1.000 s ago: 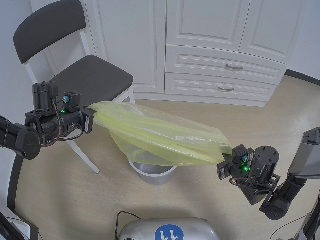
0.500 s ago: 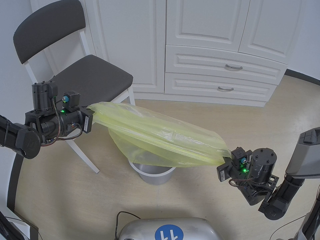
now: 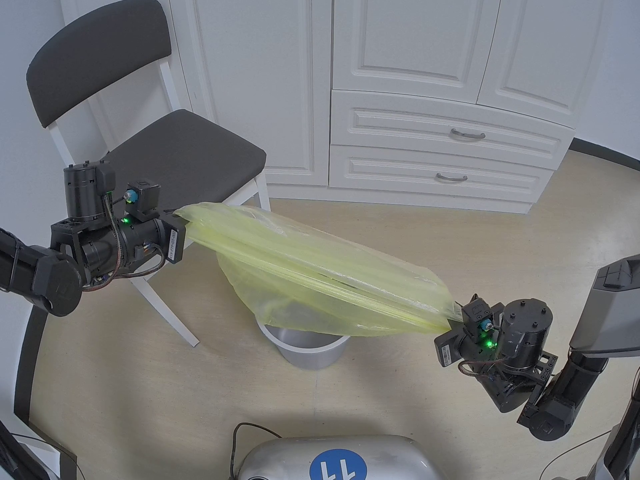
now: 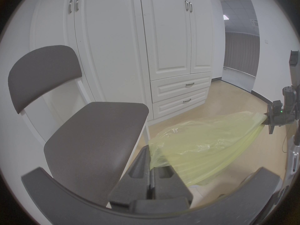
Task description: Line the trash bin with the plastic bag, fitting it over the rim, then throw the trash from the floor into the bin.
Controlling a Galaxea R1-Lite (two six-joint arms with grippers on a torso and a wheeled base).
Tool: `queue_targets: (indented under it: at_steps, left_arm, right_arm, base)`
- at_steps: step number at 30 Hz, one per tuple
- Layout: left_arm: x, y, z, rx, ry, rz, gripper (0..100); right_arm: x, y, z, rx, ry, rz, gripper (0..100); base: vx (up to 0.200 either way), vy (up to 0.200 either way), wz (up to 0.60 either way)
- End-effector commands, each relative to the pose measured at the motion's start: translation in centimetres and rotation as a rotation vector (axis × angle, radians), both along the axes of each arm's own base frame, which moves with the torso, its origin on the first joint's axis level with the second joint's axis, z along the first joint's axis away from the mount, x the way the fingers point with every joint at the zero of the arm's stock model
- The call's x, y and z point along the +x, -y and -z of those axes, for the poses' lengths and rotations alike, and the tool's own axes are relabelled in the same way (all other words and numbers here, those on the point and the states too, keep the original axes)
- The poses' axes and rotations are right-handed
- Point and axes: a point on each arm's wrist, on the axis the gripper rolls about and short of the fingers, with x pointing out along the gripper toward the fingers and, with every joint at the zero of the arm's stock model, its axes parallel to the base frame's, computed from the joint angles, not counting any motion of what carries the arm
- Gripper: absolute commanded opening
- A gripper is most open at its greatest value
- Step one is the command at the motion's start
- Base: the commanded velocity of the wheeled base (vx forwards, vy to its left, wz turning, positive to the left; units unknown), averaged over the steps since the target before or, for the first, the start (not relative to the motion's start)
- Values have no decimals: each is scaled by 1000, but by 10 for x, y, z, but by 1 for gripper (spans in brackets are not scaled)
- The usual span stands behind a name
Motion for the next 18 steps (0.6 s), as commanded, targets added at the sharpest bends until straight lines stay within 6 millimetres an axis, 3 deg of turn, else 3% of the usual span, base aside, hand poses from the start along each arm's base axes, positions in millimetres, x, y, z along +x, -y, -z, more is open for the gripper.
queue_targets:
  at_steps: [1, 13, 18]
  left_arm:
    - [2, 0, 1, -1, 7, -3, 0]
    - [10, 15, 8, -27, 120, 44, 0]
    - [18, 31, 18, -49, 201, 93, 0]
  right_arm:
    - [1, 0, -2, 9, 14, 3, 0]
    - [11, -7, -11, 58, 62, 1, 0]
    - [18, -7, -8, 69, 65, 16, 0]
  base:
    - [0, 0, 0]
    - [0, 0, 0]
    - [0, 0, 0]
